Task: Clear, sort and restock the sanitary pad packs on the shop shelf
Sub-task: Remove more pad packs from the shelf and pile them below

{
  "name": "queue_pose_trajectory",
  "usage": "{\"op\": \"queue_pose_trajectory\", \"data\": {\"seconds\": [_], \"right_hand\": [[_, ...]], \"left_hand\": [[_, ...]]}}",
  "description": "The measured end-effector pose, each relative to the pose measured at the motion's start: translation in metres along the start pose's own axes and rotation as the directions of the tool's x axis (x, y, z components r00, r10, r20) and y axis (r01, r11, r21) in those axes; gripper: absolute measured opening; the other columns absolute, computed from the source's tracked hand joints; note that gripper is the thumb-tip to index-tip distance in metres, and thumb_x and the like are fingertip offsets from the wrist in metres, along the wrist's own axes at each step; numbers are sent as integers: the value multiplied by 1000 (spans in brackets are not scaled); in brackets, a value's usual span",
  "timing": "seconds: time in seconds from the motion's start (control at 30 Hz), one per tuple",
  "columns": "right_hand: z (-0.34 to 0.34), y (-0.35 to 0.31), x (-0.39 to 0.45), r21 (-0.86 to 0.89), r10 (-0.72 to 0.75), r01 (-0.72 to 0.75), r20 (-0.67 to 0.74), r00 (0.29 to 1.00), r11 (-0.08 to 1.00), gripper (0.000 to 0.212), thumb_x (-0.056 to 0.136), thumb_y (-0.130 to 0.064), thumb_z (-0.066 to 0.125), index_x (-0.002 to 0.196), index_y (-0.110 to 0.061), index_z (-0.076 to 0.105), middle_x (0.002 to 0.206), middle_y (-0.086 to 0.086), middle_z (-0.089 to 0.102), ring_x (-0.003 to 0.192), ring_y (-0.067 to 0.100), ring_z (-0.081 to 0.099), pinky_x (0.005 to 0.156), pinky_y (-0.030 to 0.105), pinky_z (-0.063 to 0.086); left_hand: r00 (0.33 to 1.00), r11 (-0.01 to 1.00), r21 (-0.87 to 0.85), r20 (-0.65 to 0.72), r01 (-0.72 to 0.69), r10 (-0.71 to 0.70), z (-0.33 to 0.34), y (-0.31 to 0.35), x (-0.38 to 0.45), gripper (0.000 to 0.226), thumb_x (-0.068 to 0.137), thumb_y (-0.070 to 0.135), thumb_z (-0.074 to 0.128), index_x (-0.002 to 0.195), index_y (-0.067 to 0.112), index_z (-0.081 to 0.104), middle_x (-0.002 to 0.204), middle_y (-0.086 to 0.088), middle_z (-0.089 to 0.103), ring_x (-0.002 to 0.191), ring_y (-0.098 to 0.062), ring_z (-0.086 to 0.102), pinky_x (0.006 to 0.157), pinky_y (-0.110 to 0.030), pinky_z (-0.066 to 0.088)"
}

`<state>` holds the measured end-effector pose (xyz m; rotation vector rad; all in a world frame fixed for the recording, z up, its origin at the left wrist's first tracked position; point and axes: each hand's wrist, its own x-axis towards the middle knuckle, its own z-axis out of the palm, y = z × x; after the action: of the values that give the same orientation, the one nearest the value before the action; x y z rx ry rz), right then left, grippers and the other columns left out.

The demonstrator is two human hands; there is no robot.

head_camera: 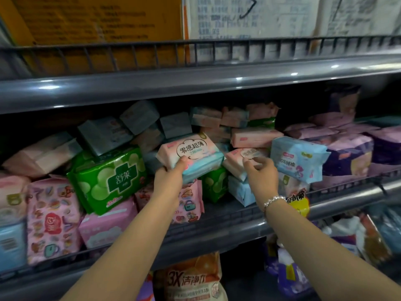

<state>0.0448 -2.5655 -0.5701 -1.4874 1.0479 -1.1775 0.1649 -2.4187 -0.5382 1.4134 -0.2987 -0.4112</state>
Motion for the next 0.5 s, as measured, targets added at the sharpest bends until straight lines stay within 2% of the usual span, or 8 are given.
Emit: {"op": "queue_pose_trajectory", "data": {"seconds": [0.07, 0.13, 0.17, 0.23, 0.33, 0.4, 0.5], "right_hand": [[-3, 4, 7, -27, 121, -121, -6, 993, 992, 64, 79, -45, 71, 126, -8, 49, 125, 16, 53, 106, 35, 59, 93, 49, 51], [-2, 14, 16, -11, 246, -246, 62, 967, 969, 93, 58, -64, 70, 126, -5, 50, 123, 17, 57, 105, 38, 61, 91, 51, 53], [-1, 23, 22, 18, 272, -275, 90, 958, 961, 95, 56, -65, 70, 126, -3, 52, 120, 16, 60, 103, 37, 63, 91, 50, 54], [-3, 22, 20, 44, 278, -284, 116, 954, 958, 74, 74, -55, 69, 125, -3, 55, 114, 14, 63, 98, 33, 63, 90, 47, 54], [-18, 19, 22, 4, 194, -194, 25, 981, 981, 45, 88, -39, 66, 119, -7, 57, 111, 9, 62, 91, 24, 59, 79, 32, 48], [-33, 17, 24, -28, 74, -76, -86, 994, 997, 39, 90, -31, 66, 118, -6, 56, 109, 7, 60, 91, 19, 55, 78, 27, 42], [-53, 14, 29, -148, -145, 106, -285, 947, 983, 39, 86, -26, 71, 116, -5, 59, 118, 13, 52, 108, 30, 50, 90, 35, 40]], "left_hand": [[1000, 1000, -12, 8, 17, -17, 1, -5, -7, 52, 88, 34, 69, 129, 6, 51, 111, -9, 66, 96, -24, 66, 92, -40, 53], [1000, 999, -32, 7, 26, -26, 5, -10, -9, 52, 88, 33, 69, 129, 7, 51, 112, -10, 66, 97, -24, 66, 92, -42, 53], [1000, 999, -35, 9, 27, -26, 7, -11, -11, 52, 88, 33, 68, 129, 7, 51, 112, -10, 66, 97, -25, 66, 92, -42, 53], [999, 998, -55, 5, 34, -34, 12, -13, -13, 52, 88, 33, 68, 130, 7, 51, 114, -11, 66, 98, -26, 66, 91, -42, 53], [999, 994, -108, 13, 32, -31, 18, -17, -13, 52, 88, 32, 69, 130, 6, 52, 116, -12, 66, 101, -27, 66, 94, -43, 52], [999, 990, -140, 42, 25, -20, 24, -19, -12, 46, 90, 27, 67, 127, 5, 52, 115, -11, 66, 101, -25, 66, 91, -39, 53], [996, 982, -188, 93, 26, -9, 37, -20, -16, 36, 91, 23, 65, 121, 6, 53, 112, -10, 65, 95, -20, 66, 77, -30, 52]]}}
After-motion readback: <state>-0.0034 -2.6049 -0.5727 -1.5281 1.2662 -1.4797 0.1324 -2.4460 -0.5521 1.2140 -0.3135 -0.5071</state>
